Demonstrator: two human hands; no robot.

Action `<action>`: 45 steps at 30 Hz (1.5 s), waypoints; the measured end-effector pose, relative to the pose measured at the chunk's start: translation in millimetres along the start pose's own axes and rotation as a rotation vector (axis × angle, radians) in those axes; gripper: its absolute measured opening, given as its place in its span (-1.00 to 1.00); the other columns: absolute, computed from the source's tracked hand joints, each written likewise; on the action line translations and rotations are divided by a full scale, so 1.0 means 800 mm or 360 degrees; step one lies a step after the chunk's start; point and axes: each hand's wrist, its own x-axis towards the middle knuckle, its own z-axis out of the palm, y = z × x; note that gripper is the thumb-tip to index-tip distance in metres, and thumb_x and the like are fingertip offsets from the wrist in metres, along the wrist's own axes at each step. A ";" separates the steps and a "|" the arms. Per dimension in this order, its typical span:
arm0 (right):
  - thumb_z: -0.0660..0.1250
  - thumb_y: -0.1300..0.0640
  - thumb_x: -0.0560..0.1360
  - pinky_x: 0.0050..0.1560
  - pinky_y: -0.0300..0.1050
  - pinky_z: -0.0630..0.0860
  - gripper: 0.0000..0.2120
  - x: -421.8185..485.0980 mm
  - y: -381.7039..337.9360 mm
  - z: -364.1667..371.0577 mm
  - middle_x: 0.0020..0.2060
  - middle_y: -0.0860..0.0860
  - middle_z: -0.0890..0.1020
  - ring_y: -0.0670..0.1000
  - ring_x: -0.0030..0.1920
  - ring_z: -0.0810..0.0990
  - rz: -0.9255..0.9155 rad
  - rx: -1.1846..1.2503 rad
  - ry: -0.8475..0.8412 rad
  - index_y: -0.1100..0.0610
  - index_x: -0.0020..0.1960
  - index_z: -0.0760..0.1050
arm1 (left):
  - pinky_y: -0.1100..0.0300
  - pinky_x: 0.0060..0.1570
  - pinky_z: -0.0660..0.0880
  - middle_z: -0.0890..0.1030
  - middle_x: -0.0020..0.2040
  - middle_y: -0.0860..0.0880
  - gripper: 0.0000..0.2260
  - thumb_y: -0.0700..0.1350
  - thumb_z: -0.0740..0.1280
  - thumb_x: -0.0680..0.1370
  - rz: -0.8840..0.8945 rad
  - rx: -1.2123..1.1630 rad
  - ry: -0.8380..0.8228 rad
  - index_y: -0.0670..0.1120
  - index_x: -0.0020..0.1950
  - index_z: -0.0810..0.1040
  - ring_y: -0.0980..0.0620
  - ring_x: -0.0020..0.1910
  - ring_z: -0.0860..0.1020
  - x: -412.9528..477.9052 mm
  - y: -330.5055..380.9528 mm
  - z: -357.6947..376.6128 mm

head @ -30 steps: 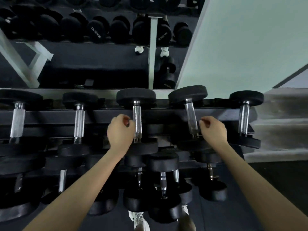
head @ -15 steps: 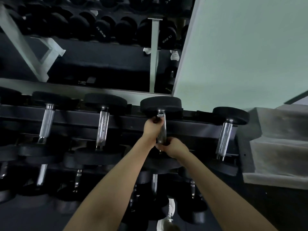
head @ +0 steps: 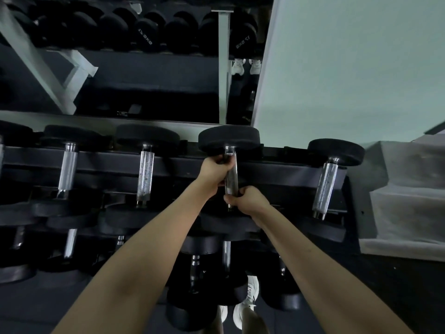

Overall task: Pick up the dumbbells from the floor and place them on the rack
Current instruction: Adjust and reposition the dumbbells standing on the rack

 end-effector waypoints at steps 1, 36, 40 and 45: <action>0.41 -0.12 0.39 0.12 0.09 0.57 -0.62 0.000 0.001 0.002 -0.08 0.07 0.70 0.08 -0.03 0.66 -0.0002 0.0024 0.0008 0.15 0.03 0.61 | 0.11 -0.21 0.55 0.58 -0.18 -0.03 -0.89 -0.13 0.36 0.52 0.0001 0.0006 -0.0013 -0.11 0.02 0.55 -0.09 -0.09 0.58 0.001 0.000 0.000; 0.24 0.00 0.56 -0.05 0.02 0.53 -0.73 -0.040 0.143 -0.201 -0.11 0.11 0.61 0.03 -0.13 0.56 0.0034 0.0669 0.0793 0.20 0.02 0.54 | 0.06 -0.14 0.61 0.56 -0.34 0.03 -0.86 -0.06 0.29 0.52 0.0445 0.0915 -0.0145 -0.12 -0.11 0.55 -0.05 -0.24 0.64 -0.102 -0.015 0.125; 0.18 0.01 0.60 0.05 0.02 0.55 -0.77 -0.014 0.145 -0.216 -0.05 0.08 0.62 0.05 -0.07 0.61 -0.0058 0.1113 0.0356 0.13 0.03 0.52 | 0.02 -0.03 0.62 0.55 -0.24 -0.01 -0.74 0.05 0.22 0.56 -0.0101 0.0972 -0.0234 -0.14 0.02 0.48 -0.16 -0.15 0.68 -0.100 -0.042 0.172; 0.12 -0.05 0.62 0.03 0.04 0.57 -0.67 0.008 0.143 -0.214 -0.12 0.16 0.63 0.13 -0.08 0.64 0.0000 0.1351 0.0134 0.17 0.22 0.39 | -0.06 -0.29 0.62 0.52 0.06 -0.16 -0.70 -0.05 0.31 0.54 -0.0803 0.0008 -0.0179 -0.17 0.20 0.48 -0.17 -0.01 0.58 -0.094 -0.084 0.206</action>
